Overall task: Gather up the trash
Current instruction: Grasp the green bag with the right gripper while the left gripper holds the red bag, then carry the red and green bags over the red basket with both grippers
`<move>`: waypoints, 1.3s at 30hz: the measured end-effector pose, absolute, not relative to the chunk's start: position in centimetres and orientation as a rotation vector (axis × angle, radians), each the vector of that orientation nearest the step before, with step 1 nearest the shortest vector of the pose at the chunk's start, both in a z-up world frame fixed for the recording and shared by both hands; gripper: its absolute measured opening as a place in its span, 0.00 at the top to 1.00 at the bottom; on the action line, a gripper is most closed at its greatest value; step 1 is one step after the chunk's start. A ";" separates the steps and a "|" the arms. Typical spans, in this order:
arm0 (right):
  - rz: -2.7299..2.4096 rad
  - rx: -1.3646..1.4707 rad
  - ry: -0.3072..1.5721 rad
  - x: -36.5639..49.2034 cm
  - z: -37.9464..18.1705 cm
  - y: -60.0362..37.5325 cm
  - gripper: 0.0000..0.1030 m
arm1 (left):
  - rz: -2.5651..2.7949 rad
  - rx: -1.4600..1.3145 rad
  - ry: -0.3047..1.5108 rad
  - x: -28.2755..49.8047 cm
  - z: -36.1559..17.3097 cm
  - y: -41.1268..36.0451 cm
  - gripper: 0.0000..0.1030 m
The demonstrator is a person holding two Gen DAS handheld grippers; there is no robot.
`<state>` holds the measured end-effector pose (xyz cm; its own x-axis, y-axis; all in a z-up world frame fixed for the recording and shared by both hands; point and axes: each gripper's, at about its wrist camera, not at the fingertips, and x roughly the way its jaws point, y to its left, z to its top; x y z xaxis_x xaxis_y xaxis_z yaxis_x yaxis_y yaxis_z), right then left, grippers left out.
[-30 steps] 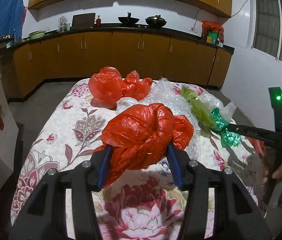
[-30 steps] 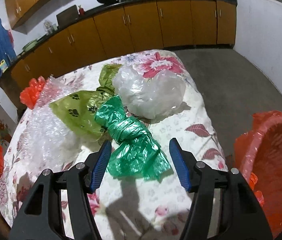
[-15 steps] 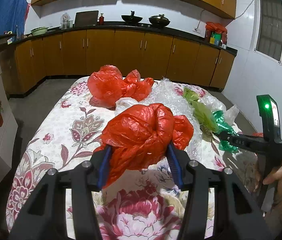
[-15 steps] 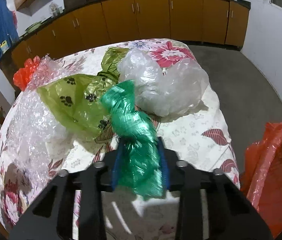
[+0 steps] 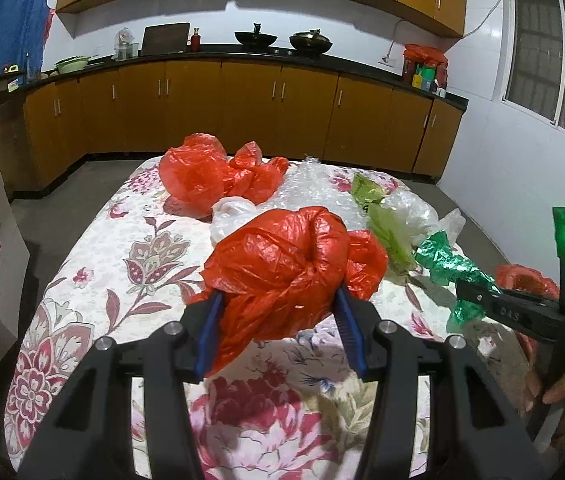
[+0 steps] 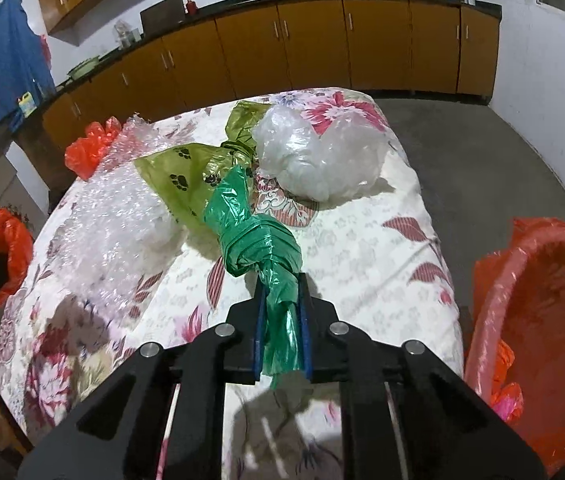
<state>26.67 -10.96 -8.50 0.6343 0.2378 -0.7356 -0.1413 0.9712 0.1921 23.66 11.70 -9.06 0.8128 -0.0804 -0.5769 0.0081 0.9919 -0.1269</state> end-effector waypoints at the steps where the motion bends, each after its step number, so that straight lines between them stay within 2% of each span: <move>1: 0.216 0.124 0.855 26.4 -8.4 -11.1 0.86 | -0.050 -0.120 0.620 23.7 -9.0 11.6 0.51; 23: 0.146 0.209 0.778 21.3 -5.7 -16.4 0.86 | -0.143 -0.090 0.611 23.1 -8.1 7.1 0.51; 39: -0.063 0.353 0.710 16.6 -4.3 -25.8 0.86 | -0.336 -0.085 0.606 22.4 -7.0 -1.7 0.51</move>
